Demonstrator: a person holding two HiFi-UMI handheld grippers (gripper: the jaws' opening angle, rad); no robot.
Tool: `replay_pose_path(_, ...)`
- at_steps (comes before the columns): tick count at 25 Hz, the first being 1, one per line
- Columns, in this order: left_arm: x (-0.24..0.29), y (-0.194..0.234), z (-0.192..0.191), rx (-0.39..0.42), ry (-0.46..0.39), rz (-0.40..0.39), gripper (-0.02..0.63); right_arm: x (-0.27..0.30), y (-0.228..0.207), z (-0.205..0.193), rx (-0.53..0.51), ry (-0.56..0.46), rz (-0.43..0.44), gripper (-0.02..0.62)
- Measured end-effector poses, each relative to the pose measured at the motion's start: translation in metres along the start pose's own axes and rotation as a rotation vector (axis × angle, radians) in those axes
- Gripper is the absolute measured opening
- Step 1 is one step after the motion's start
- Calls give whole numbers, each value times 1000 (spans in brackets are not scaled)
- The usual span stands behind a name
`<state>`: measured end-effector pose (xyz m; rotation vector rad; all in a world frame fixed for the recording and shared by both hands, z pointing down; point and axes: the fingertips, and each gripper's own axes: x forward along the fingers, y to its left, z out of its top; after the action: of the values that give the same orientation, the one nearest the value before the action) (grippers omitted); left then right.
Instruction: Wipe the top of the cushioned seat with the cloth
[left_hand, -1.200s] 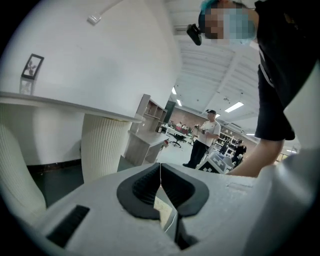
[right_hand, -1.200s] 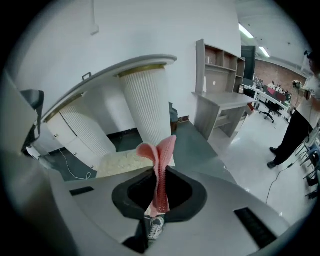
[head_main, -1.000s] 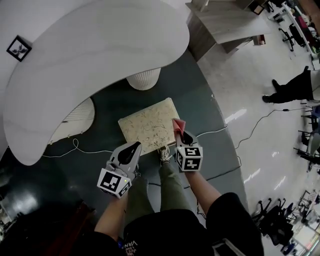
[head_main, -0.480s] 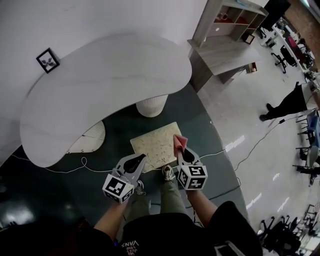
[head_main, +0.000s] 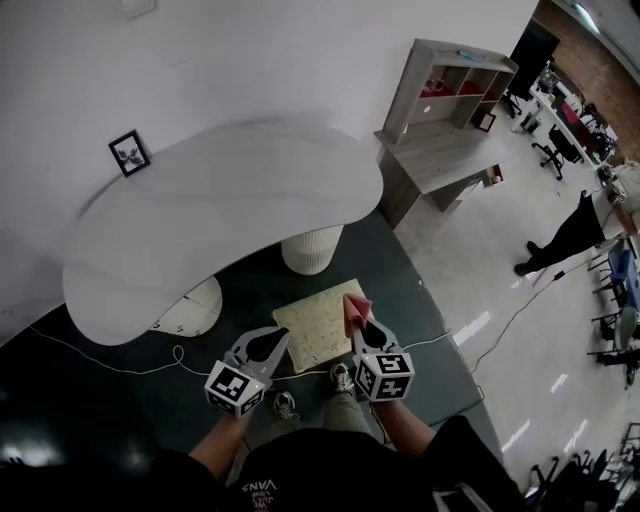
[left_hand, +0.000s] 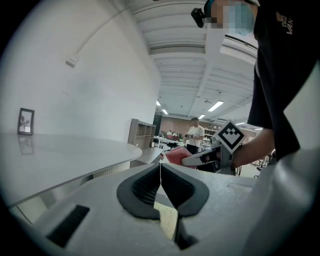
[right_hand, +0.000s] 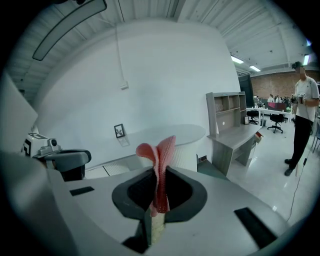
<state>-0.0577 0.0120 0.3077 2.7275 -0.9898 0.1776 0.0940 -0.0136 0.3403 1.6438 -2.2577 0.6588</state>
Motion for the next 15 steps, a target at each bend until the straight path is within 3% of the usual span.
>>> replay_pose_path(15,-52,12,40,105,-46,-17,18,-49,56,22,20,-99,23,28)
